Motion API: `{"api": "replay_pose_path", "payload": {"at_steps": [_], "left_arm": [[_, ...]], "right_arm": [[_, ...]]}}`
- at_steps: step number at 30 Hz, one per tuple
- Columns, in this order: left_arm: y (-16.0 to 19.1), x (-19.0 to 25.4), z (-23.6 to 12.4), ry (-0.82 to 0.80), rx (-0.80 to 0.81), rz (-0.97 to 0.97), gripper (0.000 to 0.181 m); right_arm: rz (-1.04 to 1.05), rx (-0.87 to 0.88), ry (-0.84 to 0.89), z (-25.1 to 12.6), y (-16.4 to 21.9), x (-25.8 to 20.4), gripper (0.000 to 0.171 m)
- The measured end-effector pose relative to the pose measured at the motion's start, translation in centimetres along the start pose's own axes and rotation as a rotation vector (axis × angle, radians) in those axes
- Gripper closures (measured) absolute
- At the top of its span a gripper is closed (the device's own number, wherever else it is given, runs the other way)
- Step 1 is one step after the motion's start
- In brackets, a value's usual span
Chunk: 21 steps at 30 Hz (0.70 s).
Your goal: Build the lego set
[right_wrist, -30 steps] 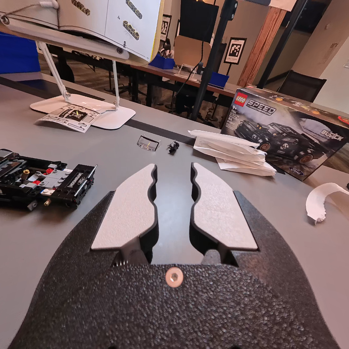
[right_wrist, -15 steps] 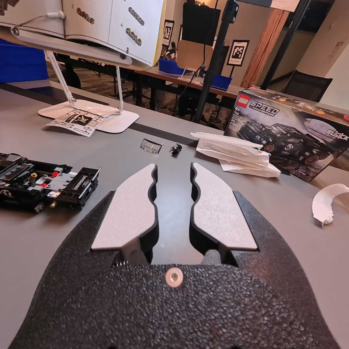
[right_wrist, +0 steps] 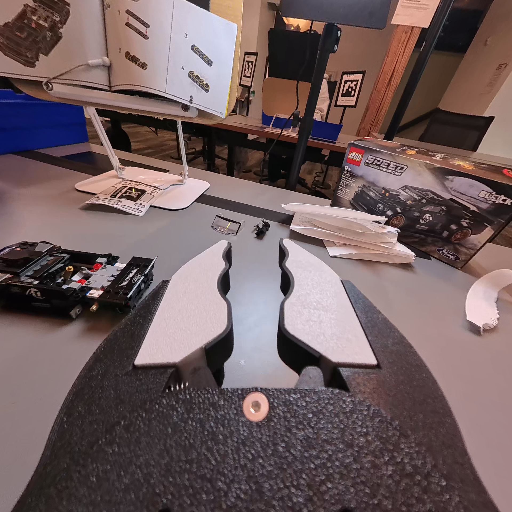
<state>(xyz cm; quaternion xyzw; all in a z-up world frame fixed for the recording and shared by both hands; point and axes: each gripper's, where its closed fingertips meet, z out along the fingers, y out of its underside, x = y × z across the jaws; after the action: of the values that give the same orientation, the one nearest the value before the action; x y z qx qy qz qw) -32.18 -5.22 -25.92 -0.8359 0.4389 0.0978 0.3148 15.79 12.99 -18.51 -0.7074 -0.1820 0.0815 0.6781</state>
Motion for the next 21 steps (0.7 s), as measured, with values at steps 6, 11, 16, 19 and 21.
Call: {"api": "replay_pose_path", "payload": {"at_steps": [6,11,16,19,21], "left_arm": [[0.1,1.0,-0.1,0.003,0.064,-0.087,0.154],[-5.4,-1.6,-7.1,0.119,0.439,-0.274,0.153],[-4.2,-10.9,-11.3,-0.127,0.504,-0.434,0.181],[-2.5,-14.0,-9.5,-0.146,0.348,-0.441,0.181],[-1.8,-16.4,-8.2,-0.174,0.278,-0.425,0.181]], "right_arm": [[0.005,-0.007,-0.006,0.1,0.2,-0.1,0.138],[0.004,-0.010,-0.011,0.2,0.2,-0.2,0.138],[0.008,0.000,-0.011,0.0,0.0,-0.2,0.139],[0.009,0.008,-0.015,0.0,-0.3,-0.3,0.139],[0.003,0.017,-0.015,-0.2,-0.5,-0.3,0.139]]}}
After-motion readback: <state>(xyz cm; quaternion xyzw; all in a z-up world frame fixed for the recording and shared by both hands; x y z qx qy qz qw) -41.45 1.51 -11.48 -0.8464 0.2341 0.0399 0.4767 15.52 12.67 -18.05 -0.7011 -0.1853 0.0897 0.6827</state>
